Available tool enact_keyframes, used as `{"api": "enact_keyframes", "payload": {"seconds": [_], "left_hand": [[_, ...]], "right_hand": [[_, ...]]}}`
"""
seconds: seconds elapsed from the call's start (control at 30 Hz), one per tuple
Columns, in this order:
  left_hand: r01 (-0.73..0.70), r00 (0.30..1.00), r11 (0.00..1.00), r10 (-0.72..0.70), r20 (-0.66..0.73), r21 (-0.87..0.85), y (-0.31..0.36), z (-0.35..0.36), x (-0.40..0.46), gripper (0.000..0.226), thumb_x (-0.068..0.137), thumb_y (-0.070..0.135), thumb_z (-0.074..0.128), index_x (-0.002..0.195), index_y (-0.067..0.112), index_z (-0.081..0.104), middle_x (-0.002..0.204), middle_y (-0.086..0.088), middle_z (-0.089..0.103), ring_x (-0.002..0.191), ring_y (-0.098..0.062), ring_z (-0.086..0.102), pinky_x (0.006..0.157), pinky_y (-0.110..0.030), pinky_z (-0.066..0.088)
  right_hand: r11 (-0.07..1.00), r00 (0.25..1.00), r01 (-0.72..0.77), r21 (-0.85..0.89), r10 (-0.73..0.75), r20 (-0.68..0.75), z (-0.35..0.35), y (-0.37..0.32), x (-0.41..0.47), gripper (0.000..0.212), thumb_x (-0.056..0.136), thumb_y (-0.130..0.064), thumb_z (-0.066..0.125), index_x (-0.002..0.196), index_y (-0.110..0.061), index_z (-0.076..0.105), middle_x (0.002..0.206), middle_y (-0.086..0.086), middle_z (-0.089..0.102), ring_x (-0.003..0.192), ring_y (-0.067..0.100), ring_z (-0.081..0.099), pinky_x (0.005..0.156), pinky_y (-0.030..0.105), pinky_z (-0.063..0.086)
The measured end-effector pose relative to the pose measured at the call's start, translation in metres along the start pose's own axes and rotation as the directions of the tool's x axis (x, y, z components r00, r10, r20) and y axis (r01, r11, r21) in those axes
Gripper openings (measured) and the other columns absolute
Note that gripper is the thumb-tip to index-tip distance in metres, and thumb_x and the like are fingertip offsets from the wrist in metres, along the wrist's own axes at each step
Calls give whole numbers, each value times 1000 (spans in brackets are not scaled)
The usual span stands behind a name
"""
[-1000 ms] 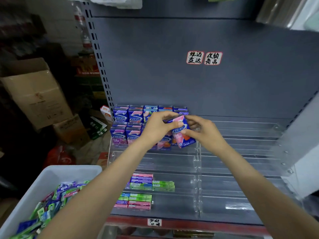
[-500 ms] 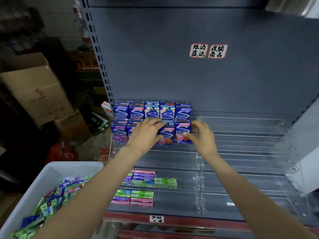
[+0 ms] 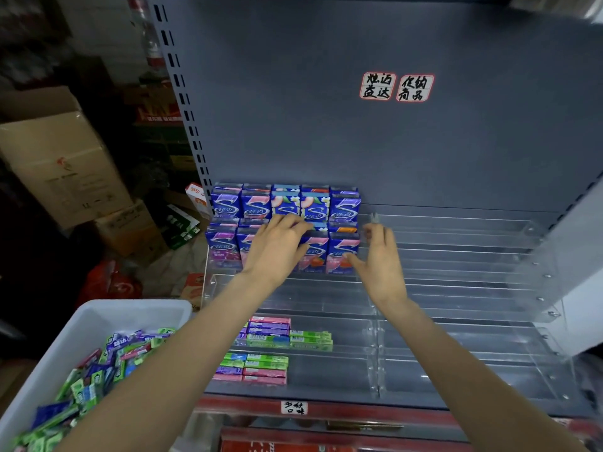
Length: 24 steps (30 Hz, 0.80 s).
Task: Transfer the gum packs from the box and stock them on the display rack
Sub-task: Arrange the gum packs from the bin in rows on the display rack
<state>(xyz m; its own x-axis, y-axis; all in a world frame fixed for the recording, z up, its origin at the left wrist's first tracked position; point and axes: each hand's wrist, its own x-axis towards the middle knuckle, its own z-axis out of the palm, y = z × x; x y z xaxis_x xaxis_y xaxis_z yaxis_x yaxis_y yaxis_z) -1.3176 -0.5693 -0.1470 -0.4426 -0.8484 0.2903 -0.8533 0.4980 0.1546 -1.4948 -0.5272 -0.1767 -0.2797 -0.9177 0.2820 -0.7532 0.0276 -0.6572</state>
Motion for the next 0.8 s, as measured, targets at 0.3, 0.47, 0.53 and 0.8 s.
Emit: {"api": "enact_keyframes", "payload": {"seconds": [0.3,0.47,0.53,0.8], "left_hand": [[-84,958,970,16,-286,-227,-38,-17,-50,32,84,28,57,113,14,63,103,-3,64,93,-22,59,77,-36,49],[130,937,914,-240,-253,-384,-112,-22,-123,22,84,28,62,100,15,66,93,-1,63,84,-20,63,71,-34,51],[268,922,873,-355,-155,-407,-151,-19,-154,18,85,25,67,99,14,66,94,-3,65,82,-21,62,69,-33,49],[596,802,676,-528,278,-434,-308,10,-247,16,93,18,58,98,5,65,94,-12,68,69,-19,61,66,-27,43]], "right_hand": [[945,946,316,82,-320,43,21,-78,-23,24,86,-14,62,110,-11,58,106,1,52,94,13,53,81,25,44],[910,886,349,223,-398,238,80,-136,-53,15,88,-7,56,101,-12,62,93,-3,52,78,2,48,75,14,39],[906,864,350,239,-410,292,114,-159,-69,14,88,-6,55,98,-11,64,92,0,55,81,11,53,77,24,42],[986,748,149,79,-165,642,270,-211,-132,21,91,-9,52,110,-7,59,107,10,57,91,23,61,87,35,48]]}}
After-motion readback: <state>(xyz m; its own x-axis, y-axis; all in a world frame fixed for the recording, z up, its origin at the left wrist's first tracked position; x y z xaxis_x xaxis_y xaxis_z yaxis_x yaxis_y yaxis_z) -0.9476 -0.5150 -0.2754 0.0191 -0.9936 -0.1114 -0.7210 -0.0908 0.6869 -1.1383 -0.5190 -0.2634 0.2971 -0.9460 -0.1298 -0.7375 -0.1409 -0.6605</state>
